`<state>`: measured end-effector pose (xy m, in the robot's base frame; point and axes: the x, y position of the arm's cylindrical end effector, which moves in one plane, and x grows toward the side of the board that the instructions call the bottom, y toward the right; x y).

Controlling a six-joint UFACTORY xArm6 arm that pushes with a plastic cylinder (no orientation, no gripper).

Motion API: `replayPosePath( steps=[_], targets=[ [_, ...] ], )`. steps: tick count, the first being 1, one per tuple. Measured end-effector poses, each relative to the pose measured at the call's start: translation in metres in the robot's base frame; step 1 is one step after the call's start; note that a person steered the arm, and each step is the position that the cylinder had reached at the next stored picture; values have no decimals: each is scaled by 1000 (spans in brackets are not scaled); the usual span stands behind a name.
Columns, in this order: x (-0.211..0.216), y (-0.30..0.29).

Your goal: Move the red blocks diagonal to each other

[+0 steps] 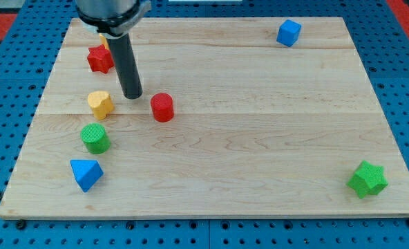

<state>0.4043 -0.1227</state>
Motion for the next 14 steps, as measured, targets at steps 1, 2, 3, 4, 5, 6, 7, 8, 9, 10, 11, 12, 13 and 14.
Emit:
replayPosePath(
  steps=[1,2,3,4,5,6,7,8,9,10,11,12,13,14],
  targets=[
    [-53,4],
    [-128,10],
    [-143,-29],
    [-125,-35],
    [-114,-67],
    [-94,-56],
    [-77,-31],
    [-112,13],
    [-121,-26],
    [-117,-89],
    [-109,-96],
    [-99,-66],
    [-80,-48],
    [-84,8]
  ],
)
